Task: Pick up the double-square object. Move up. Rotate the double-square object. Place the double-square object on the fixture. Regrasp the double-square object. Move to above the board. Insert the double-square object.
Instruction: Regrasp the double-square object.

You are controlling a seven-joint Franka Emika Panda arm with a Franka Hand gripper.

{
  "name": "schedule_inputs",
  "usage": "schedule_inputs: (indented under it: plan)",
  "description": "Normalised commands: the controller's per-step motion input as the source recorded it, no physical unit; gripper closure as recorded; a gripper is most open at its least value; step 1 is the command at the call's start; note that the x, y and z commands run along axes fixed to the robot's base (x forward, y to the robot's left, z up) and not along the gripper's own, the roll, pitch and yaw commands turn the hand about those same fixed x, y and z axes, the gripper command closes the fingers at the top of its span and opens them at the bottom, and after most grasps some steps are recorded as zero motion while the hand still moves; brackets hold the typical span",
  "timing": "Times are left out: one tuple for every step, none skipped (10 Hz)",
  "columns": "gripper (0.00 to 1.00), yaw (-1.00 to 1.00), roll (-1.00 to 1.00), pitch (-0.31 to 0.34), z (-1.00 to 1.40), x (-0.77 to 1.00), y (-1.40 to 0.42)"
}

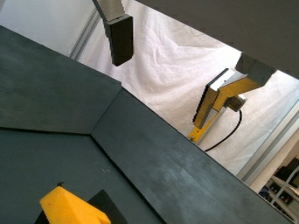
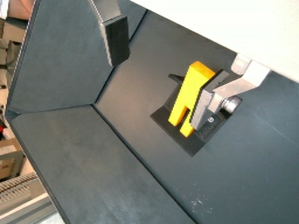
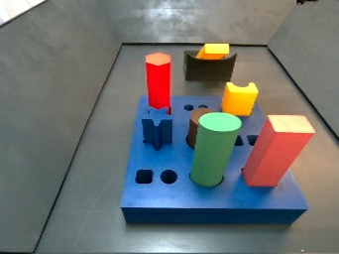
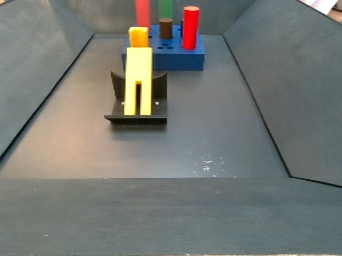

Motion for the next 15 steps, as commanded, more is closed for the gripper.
schedule_inputs:
  plan:
    - [0.00, 0.10, 0.14, 0.072, -0.02, 0.22, -0.05]
    - [0.00, 0.10, 0.14, 0.072, -0.02, 0.22, -0.05]
    - [0.00, 0.10, 0.14, 0.072, -0.02, 0.22, -0.05]
    - [0.00, 0.10, 0.14, 0.072, -0.02, 0.22, -0.05]
    - [0.00, 0.10, 0.14, 0.073, -0.02, 0.22, -0.05]
    - [0.00, 0.10, 0.14, 0.073, -0.02, 0.22, -0.05]
    - [0.00, 0.10, 0.14, 0.073, -0.02, 0.22, -0.05]
    - [0.00, 0.04, 0.09, 0.026, -1.00, 0.08, 0.05]
    - [0.00, 0.05, 0.10, 0.023, -1.00, 0.09, 0.05]
    - [0.00, 0.07, 0.09, 0.016, -1.00, 0.08, 0.04]
    - [0.00, 0.07, 0.07, 0.013, -1.00, 0.08, 0.04]
    - [0.00, 0.07, 0.06, 0.000, -1.00, 0.09, 0.03]
    - [0.00, 0.07, 0.05, -0.013, -1.00, 0.10, 0.03]
    - [0.00, 0.07, 0.05, -0.018, -1.00, 0.11, 0.03]
    - [0.00, 0.06, 0.06, -0.019, -1.00, 0.12, 0.02]
